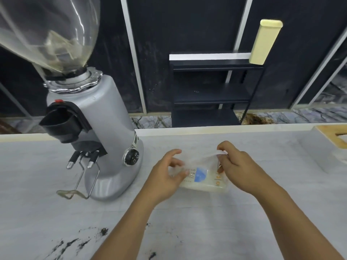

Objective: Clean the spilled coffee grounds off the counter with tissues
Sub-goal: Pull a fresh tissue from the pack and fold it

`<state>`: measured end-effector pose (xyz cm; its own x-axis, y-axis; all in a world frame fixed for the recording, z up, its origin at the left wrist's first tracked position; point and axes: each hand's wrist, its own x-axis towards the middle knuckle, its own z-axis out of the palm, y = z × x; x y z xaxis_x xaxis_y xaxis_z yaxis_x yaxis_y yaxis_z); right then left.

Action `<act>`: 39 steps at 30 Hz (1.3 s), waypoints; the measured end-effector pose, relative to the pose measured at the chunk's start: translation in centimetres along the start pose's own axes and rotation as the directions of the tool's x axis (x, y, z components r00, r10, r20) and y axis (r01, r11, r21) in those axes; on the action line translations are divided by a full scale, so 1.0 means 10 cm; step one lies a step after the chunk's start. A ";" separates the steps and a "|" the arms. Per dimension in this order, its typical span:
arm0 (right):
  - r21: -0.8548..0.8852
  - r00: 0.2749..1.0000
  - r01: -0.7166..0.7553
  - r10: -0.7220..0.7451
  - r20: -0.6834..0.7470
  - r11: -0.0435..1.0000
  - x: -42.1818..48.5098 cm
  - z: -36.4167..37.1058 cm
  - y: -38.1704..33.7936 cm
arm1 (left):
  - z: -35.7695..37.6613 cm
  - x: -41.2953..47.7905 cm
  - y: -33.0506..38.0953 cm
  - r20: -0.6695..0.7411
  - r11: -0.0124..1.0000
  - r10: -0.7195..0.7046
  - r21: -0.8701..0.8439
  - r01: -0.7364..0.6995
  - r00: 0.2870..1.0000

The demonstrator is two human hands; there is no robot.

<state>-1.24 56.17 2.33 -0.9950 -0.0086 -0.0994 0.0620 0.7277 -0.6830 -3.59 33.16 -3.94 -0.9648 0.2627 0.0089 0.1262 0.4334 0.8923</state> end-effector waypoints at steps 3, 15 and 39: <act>0.053 0.995 -0.022 0.016 0.094 0.998 -0.07 -0.04 -0.01 | 0.06 -0.04 -0.07 -0.049 0.996 0.020 0.085 -0.015 0.999; 0.287 0.999 0.002 0.008 -0.035 0.958 -0.24 -0.08 -0.16 | -0.12 -0.17 0.41 -0.184 0.985 0.078 -0.136 -0.104 0.980; 0.573 0.976 0.132 -0.006 -0.216 0.809 -0.32 -0.27 -0.39 | -0.21 -0.21 0.74 -0.205 0.978 0.097 -0.160 -0.131 0.974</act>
<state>1.45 55.22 7.25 -0.9888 0.1353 0.0636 -0.0365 0.1940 -0.9803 -1.14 34.05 3.60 -0.9747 0.1211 0.1879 0.2132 0.2516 0.9440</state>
